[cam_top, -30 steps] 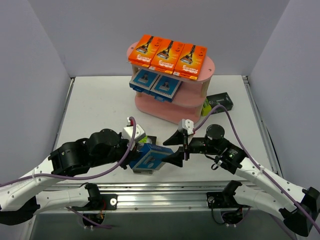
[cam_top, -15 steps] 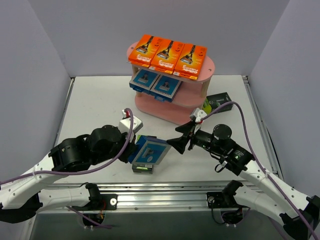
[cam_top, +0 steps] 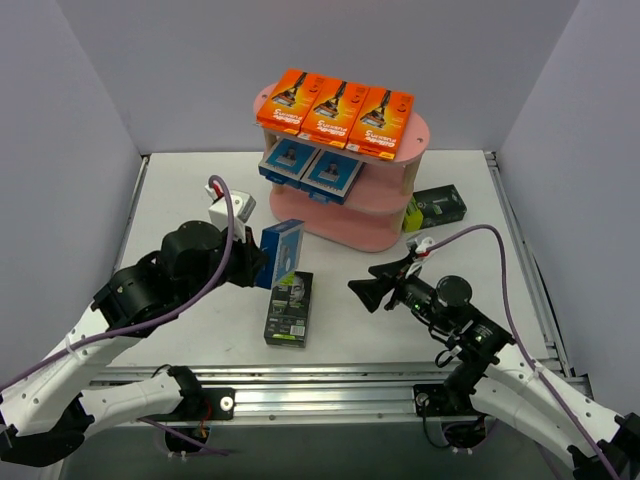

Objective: Place and organize the shaving razors onto the shelf

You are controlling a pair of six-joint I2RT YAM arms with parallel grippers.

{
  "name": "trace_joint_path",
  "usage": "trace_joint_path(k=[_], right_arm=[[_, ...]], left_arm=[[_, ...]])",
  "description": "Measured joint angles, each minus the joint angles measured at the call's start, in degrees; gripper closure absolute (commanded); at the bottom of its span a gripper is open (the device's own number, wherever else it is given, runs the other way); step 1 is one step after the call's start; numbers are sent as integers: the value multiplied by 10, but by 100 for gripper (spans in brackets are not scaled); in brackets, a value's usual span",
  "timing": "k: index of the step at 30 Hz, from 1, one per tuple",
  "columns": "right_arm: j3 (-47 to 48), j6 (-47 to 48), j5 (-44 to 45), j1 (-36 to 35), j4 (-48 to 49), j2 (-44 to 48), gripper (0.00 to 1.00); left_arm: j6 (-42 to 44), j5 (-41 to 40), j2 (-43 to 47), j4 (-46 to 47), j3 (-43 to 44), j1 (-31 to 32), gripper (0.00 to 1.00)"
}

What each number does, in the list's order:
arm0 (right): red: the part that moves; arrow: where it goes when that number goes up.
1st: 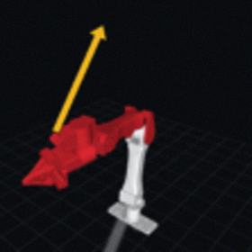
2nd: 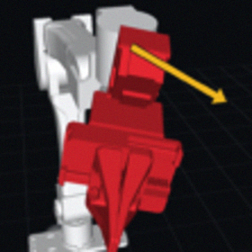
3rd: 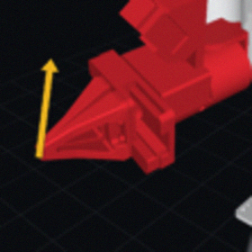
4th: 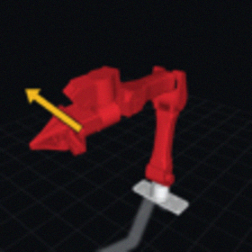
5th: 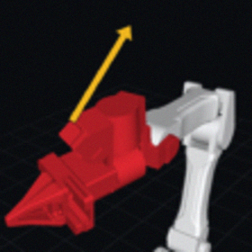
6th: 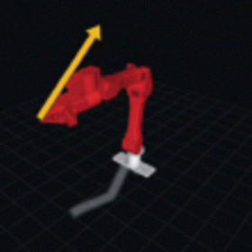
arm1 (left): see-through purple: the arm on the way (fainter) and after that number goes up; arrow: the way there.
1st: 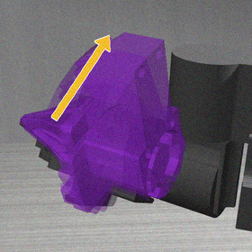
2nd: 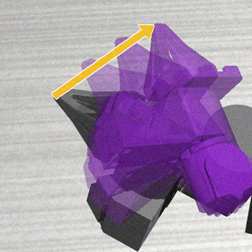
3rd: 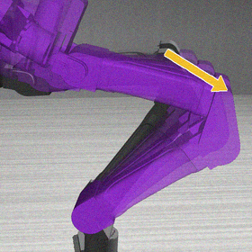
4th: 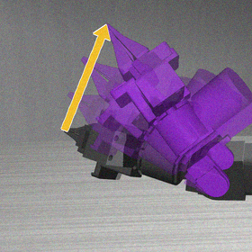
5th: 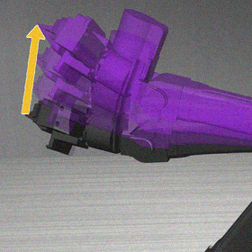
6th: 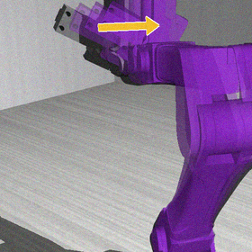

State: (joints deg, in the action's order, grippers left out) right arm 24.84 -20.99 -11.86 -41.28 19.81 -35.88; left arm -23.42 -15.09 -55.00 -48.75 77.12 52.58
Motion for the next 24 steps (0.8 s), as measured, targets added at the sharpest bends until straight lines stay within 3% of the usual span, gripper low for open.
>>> trace_joint_path(k=[9, 24], right_arm=[[-56, -42, 9, 0, 20, 3, 35], [-116, -75, -2, 0, 55, 20, 35]], left_arm=[[-37, 11, 10, 51, 16, -48, 98], [-77, -48, 44, 148, 5, -59, 98]])
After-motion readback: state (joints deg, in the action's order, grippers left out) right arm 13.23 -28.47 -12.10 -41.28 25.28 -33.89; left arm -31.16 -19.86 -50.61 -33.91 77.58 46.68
